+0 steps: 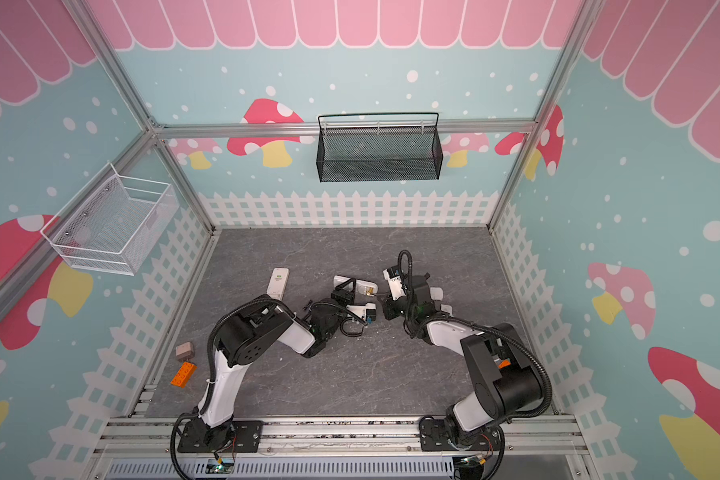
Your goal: Unload the batteries from the remote control
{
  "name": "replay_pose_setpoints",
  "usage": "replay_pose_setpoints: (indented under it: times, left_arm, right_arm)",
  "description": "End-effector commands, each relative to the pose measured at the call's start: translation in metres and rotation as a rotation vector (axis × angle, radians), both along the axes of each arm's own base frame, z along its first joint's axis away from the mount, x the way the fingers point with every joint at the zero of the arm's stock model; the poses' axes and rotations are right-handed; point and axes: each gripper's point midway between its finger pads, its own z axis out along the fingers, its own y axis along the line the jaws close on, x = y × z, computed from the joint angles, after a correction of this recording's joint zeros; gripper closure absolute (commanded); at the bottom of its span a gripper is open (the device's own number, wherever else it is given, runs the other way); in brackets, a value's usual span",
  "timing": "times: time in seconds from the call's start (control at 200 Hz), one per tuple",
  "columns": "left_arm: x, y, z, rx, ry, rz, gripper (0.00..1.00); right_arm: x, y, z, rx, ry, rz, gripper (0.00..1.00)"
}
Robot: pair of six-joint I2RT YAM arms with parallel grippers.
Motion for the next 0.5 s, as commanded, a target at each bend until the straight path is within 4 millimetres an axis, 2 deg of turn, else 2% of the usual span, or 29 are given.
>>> replay_pose_setpoints:
  times: [0.0,0.295,0.465,0.495]
  left_arm:
    - [-0.002,-0.007,0.007,0.001,-0.050,-0.029,1.00]
    - [0.005,-0.007,0.007,-0.006,-0.033,0.004,1.00]
    - [0.023,0.001,0.040,-0.068,-0.007,0.087,1.00]
    - [0.025,0.004,0.040,-0.053,0.018,0.096,1.00]
  right_arm:
    - [0.010,0.007,0.020,0.093,-0.054,-0.004,1.00]
    - [0.002,0.000,0.014,0.040,-0.049,-0.003,1.00]
    - [-0.015,-0.014,0.044,0.024,-0.126,-0.019,1.00]
    - [-0.019,-0.018,0.049,0.024,-0.138,-0.026,1.00]
